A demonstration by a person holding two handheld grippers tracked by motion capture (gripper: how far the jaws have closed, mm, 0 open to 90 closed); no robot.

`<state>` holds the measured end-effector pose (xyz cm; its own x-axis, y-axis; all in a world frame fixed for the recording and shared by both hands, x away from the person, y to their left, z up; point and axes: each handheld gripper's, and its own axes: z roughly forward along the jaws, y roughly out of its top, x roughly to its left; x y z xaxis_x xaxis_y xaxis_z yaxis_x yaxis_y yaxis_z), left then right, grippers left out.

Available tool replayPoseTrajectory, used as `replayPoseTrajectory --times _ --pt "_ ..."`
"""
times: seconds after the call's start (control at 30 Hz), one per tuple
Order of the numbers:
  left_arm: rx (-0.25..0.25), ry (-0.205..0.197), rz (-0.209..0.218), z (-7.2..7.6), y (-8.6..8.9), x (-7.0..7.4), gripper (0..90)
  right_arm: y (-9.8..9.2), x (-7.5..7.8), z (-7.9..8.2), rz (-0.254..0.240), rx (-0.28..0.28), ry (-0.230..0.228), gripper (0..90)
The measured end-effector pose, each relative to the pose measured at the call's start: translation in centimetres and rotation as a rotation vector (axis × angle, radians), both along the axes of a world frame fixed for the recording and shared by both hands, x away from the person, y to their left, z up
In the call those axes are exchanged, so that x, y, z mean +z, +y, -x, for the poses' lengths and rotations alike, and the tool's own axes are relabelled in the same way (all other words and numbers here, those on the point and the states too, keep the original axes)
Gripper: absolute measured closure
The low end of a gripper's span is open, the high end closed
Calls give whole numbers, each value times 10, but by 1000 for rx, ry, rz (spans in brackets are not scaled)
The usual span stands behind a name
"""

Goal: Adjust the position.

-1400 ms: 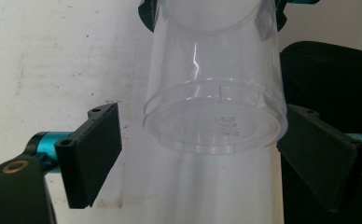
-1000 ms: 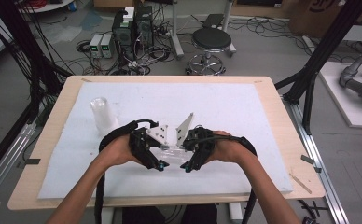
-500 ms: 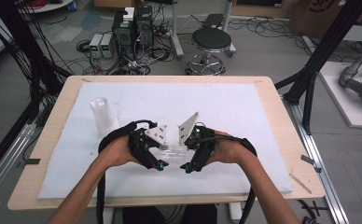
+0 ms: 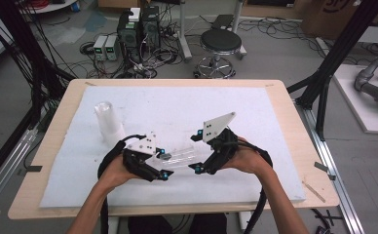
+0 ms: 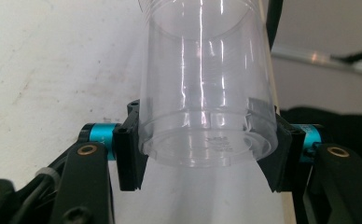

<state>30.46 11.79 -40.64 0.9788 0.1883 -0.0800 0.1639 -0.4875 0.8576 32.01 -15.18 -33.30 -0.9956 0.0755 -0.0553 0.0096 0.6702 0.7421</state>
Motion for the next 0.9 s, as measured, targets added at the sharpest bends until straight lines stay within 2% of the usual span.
replayPoseTrajectory --times 0.1,0.23,0.27,0.33,0.5,0.67,0.9 --pt "35 13 108 1 11 -8 420 -8 -2 2 -74 -21 3 132" --pt "39 3 263 2 24 -14 421 -20 -6 4 -178 -58 9 132" --pt "42 -1 295 3 27 -14 420 -23 -7 4 -207 -62 10 132" --pt "40 -12 329 3 30 -13 421 -28 -10 5 -249 -76 19 132" --pt "41 -21 360 3 34 -11 421 -36 -18 6 -336 -101 36 132" --pt "36 -20 342 3 32 -12 421 -38 -24 7 -357 -108 45 132" --pt "8 -49 388 4 24 -8 421 -36 -33 6 -405 -96 83 132"
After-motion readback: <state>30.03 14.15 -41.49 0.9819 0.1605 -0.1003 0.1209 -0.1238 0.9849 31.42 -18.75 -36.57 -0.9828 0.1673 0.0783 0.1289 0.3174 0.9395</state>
